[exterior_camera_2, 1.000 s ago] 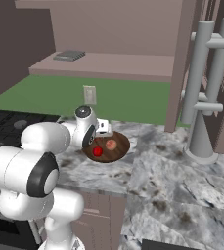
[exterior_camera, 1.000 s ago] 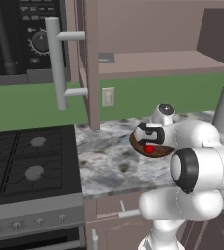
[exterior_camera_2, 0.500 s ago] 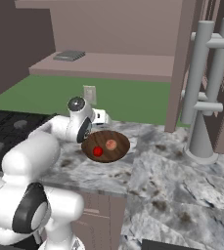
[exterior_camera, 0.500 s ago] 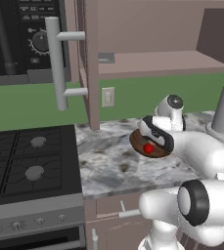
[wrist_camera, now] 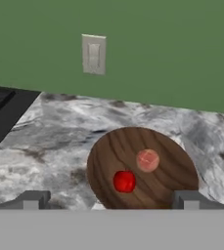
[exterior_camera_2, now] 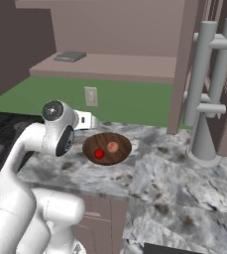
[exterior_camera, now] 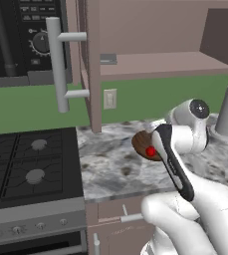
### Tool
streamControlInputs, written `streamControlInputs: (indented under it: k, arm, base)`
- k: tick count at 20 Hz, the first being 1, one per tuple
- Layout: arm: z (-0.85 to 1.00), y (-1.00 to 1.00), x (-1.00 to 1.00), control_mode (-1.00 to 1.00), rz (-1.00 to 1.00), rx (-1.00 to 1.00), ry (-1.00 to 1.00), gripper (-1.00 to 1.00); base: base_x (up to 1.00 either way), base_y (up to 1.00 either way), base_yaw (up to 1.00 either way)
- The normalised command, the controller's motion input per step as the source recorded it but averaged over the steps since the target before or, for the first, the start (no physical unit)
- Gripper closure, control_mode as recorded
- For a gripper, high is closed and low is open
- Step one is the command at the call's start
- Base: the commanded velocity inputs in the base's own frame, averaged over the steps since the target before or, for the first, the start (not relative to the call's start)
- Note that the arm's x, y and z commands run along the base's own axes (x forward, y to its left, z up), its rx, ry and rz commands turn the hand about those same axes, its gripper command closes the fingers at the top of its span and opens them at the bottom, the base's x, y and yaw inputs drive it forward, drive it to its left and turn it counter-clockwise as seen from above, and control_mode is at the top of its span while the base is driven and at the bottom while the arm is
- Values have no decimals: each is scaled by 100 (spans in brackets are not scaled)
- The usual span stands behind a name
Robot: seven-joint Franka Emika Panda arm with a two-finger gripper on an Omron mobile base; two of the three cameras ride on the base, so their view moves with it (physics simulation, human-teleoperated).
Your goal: Open the cabinet. Pick the peach and apple from the cabinet and place them into the bowl. Then close the cabinet.
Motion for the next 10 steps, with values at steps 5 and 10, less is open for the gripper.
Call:
streamControlInputs:
  k: [5, 10]
  arm:
    - [80, 37, -100, -100, 0, 1, -4, -100]
    - [99, 23, -100, -100, 0, 0, -2, -100]
  base:
    - [0, 0, 0]
    - [0, 0, 0]
